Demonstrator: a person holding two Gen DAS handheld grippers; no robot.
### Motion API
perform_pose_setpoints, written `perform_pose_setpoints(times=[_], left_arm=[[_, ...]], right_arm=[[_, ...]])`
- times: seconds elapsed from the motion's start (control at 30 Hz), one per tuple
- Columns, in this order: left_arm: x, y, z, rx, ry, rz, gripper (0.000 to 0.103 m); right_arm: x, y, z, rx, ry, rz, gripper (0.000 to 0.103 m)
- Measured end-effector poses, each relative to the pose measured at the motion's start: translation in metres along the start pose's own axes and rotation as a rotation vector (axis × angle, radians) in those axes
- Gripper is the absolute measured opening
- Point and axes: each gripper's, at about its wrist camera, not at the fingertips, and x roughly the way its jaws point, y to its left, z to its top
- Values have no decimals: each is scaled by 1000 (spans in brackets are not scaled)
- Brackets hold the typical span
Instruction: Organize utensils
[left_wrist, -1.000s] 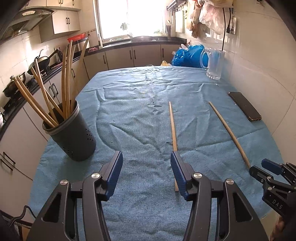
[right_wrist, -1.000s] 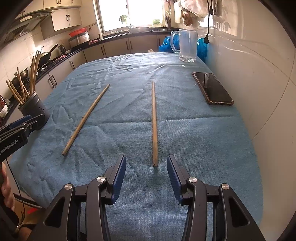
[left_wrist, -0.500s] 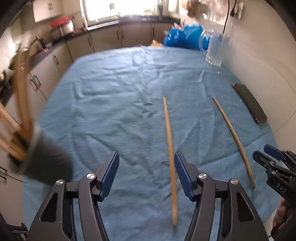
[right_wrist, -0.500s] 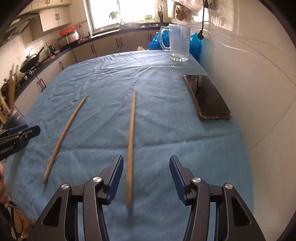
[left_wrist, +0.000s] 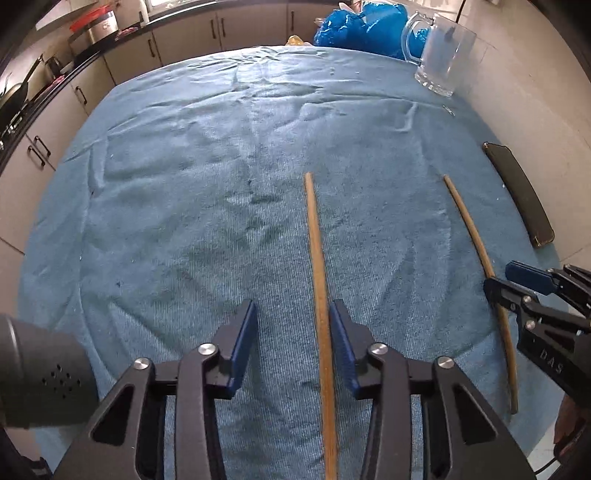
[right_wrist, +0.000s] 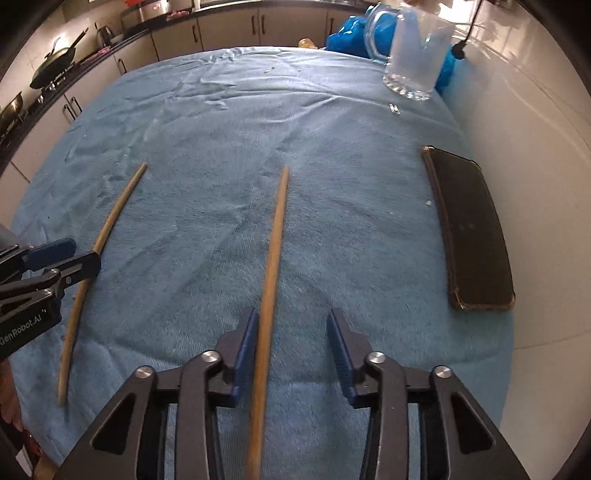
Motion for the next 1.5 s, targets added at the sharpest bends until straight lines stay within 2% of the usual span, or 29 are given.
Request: perform_pose_setpoints(times=[0.17,0.3,0.4,0.5,0.53,0.57,0.6,0.63,0.67,0.9,1.13,1.27,1.5], left_arm=[[3,2,6,3,-8,-6,38],[2,-1,5,24,-26,11,39],[2,-1,5,23,-33,-4,45],[0,-3,0,26,-49,-3,46],[-1,-4,-1,31,-54,2,44],[-2,-5,-3,36,-66,14,38],[-3,-4,-4,36,-77,15,19],[-5,-2,-5,33,-79,5,9],[-6,-1,-7,23,-76,-8,7],[-29,16,-23,-74,-128,-102,7],[-62,20,-44,-119,-211,-142,7],[-82,19,-53,-124,-268,-137,7],[-119,17,-68,-113,-384,-77,7]], right_arm=[[4,7,15,-20,55,6,21],[9,9,28,-1,94,18,20],[10,9,31,15,86,26,18],[10,13,28,7,52,23,11],[9,15,25,0,36,19,9],[8,17,24,0,26,14,8],[8,18,22,2,15,8,8],[6,20,18,3,2,1,8],[5,21,17,3,-5,-3,8],[-9,21,-1,43,-77,17,7],[-38,16,-17,67,-186,61,7],[-57,16,-29,91,-247,103,7],[-89,16,-45,143,-364,160,8]])
